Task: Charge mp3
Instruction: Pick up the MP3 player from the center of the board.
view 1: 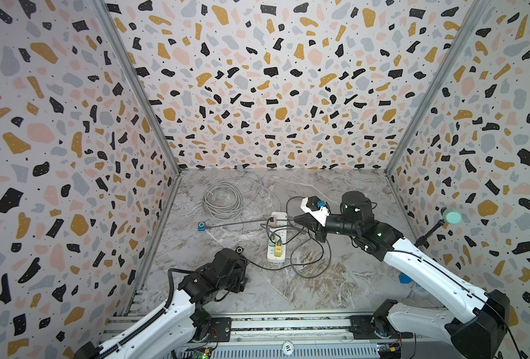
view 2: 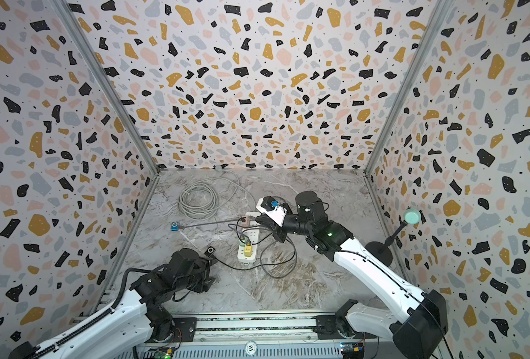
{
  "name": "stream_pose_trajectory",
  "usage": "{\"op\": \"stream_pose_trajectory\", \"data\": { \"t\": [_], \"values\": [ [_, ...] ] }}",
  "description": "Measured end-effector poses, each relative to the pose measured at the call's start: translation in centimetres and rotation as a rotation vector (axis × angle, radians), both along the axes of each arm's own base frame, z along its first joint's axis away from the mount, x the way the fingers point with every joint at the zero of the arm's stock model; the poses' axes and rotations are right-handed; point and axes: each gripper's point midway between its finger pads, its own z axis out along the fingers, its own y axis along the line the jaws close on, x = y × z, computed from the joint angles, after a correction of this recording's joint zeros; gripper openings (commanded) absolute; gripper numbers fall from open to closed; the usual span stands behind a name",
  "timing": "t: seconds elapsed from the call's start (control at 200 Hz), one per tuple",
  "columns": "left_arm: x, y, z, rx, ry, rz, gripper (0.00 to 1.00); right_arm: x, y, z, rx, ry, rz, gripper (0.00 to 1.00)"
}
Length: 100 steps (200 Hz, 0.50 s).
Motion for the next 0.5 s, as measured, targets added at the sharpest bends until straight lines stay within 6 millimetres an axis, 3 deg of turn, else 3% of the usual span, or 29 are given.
{"op": "stream_pose_trajectory", "data": {
  "t": [0.135, 0.27, 0.501],
  "values": [
    [-0.9, -0.3, -1.0, 0.036, 0.119, -0.004, 0.56, -0.1, 0.0, -0.4, -0.013, 0.009, 0.005, 0.00],
    [-2.2, 0.1, -2.6, 0.069, 0.210, -0.006, 0.53, -0.2, -0.1, -0.6, -0.022, 0.008, 0.008, 0.00],
    [-2.8, 0.6, -3.3, 0.071, 0.214, -0.001, 0.54, -0.1, 0.0, -1.3, -0.039, 0.024, 0.010, 0.00]
  ]
}}
